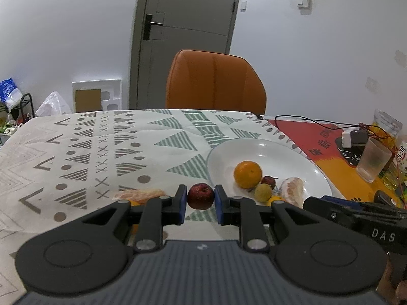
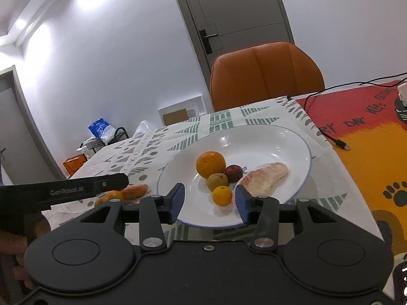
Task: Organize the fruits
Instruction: 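Carry the apple into the white bowl with the left tool while the right tool carries the orange there, then open both tools over the bowl and withdraw toward the remaining fruits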
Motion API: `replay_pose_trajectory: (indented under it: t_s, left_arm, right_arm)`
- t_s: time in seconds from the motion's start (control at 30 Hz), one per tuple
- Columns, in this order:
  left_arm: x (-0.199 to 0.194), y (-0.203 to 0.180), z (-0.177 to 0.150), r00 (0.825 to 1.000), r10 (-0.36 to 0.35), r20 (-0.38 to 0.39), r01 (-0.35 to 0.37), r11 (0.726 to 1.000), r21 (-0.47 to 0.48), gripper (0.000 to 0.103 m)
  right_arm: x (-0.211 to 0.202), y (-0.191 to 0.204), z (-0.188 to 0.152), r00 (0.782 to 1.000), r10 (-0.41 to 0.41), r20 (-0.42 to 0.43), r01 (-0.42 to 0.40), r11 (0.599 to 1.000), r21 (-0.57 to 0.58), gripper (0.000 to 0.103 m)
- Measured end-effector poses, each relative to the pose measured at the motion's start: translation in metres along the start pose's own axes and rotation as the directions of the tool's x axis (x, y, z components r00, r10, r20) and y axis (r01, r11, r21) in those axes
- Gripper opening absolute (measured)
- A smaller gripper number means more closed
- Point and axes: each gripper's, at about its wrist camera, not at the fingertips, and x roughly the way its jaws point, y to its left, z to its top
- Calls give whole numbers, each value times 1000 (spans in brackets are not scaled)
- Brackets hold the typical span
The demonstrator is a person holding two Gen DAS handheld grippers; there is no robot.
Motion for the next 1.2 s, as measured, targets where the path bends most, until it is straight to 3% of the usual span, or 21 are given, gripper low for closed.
replay_pose_trajectory:
  t_s: [0.73,0.87,1.03,1.2]
  left_arm:
    - [19,-43,21,998,-65,17,63,995,77,22]
    - [19,-44,20,998,-61,8,61,995,73,26]
    - [16,-32,16,1000,-25,2,25,999,48,37]
    - [5,-19,14,999,28,29,-29,999,40,63]
  right_arm:
    - [-12,-20,0,1000,-14,27,14,1000,28,46]
    - [-11,-20,1,1000,-14,24,13,1000,27,47]
    - [-9,-16,1,1000,-5,21,5,1000,19,49]
    - [-6,-9,0,1000,4,21,-4,1000,14,55]
